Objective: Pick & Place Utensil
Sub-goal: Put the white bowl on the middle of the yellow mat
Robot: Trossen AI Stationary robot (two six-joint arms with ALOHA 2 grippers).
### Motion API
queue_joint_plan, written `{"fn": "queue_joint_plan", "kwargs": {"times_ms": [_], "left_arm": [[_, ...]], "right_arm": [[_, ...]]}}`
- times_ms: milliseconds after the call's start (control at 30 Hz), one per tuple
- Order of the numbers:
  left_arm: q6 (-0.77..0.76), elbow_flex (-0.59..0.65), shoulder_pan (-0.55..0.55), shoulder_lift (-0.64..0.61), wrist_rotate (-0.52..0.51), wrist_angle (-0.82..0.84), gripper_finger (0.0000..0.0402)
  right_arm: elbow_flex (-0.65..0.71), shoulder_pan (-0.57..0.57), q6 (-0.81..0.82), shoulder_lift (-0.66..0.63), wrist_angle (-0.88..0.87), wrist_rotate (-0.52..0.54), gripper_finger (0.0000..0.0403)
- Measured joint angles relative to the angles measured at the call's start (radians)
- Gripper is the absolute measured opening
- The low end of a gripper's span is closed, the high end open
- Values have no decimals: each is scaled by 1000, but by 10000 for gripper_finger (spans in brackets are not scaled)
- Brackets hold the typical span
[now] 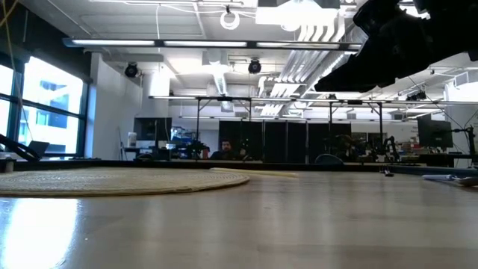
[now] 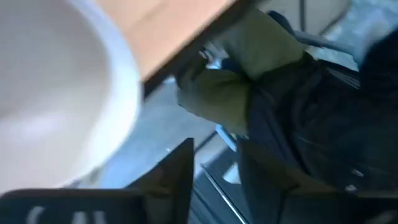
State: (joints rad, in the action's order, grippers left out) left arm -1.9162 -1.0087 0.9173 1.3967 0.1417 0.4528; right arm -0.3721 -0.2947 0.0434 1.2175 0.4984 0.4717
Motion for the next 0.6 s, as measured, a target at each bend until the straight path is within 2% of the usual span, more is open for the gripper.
{"fn": "queue_joint_plan", "kwargs": {"times_ms": [133, 233, 433, 600], "left_arm": [[8, 1, -1, 28, -14, 85, 175], [4, 1, -1, 49, -13, 129, 192], [-4, 2, -1, 105, -42, 116, 185], [-32, 2, -2, 167, 10, 97, 169]], "right_arm": [[0, 0, 0, 0, -1, 1, 193], [0, 0, -8, 0, -5, 1, 193], [0, 0, -21, 0, -7, 1, 193], [0, 0, -21, 0, -7, 2, 193]]}}
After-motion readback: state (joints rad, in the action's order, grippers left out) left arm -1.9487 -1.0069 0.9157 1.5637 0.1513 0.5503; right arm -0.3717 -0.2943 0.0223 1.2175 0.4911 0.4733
